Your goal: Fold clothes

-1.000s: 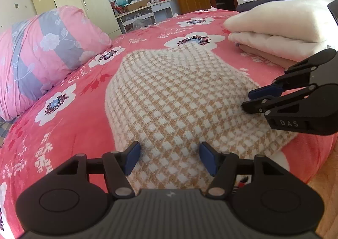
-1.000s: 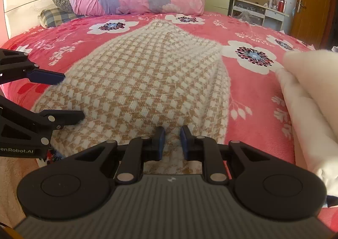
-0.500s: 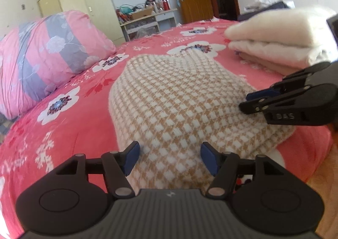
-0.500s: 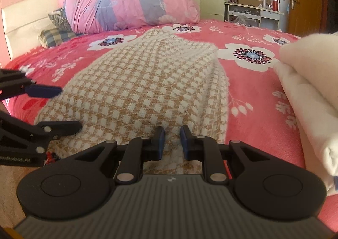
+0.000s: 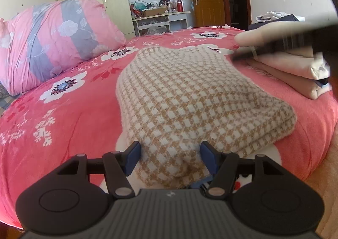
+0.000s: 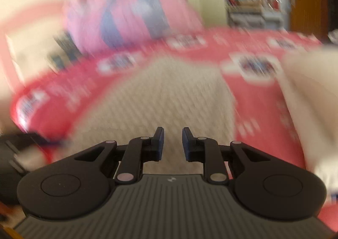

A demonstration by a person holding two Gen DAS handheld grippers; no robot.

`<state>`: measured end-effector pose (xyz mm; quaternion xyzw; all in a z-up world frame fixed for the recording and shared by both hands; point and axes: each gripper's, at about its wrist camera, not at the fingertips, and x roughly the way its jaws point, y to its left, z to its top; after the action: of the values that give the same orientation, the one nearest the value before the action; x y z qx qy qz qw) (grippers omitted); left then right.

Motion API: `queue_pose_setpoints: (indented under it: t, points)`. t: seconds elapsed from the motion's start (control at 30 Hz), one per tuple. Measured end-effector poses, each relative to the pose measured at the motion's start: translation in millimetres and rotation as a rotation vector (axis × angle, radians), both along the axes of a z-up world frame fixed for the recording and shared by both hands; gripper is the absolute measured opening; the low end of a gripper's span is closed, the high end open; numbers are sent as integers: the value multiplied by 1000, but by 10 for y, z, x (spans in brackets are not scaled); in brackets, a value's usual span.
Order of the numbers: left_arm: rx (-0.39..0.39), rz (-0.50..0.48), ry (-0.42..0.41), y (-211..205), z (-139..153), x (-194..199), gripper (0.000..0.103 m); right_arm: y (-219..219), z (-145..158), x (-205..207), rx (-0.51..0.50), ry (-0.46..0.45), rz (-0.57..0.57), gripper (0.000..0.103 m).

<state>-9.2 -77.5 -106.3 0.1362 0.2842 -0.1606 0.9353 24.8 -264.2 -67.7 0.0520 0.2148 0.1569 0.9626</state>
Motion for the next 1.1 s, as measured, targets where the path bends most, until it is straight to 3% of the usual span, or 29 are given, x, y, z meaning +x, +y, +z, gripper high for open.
queue_pose_setpoints:
  t: [0.1, 0.2, 0.27, 0.33, 0.37, 0.5, 0.57, 0.63, 0.7, 0.73, 0.8, 0.9, 1.07, 1.1]
  points:
    - [-11, 11, -4, -10, -5, -8, 64, 257, 147, 107, -44, -61, 87, 18]
    - [-34, 6, 2, 41, -38, 11, 64, 519, -278, 480, -145, 91, 154, 17]
    - [-47, -12, -12, 86, -43, 1, 64, 505, -483, 545, -162, 59, 187, 16]
    - [-83, -23, -31, 157, 15, -30, 63, 410, -273, 679, -75, 172, 166, 15]
    - [-108, -27, -35, 205, 55, -37, 60, 420, -136, 702, -76, 186, 159, 15]
    - [-189, -36, -63, 371, 193, -26, 59, 616, 285, 810, -155, 57, 171, 17]
    - [-194, -23, -60, 408, 196, 95, 59, 674, 285, 1012, -130, 60, 187, 17]
    - [-214, -10, -12, 431, 112, 269, 59, 765, -21, 1308, -164, 169, 203, 16]
    - [-260, -6, 39, 480, 57, 402, 61, 759, -188, 1425, -146, 202, 226, 16]
    - [-300, -9, 64, 523, 54, 437, 61, 729, -171, 1458, -120, 219, 229, 16]
    - [-307, -16, 73, 545, 50, 450, 63, 765, 44, 1532, -128, 261, 221, 16]
    - [-300, -19, 77, 546, 26, 443, 63, 896, 228, 1680, -185, 177, 206, 16]
    - [-301, -17, 82, 557, 20, 459, 63, 946, -336, 2333, -217, 264, 149, 15]
    - [-306, -18, 87, 569, 19, 467, 63, 954, -313, 2350, -216, 272, 150, 15]
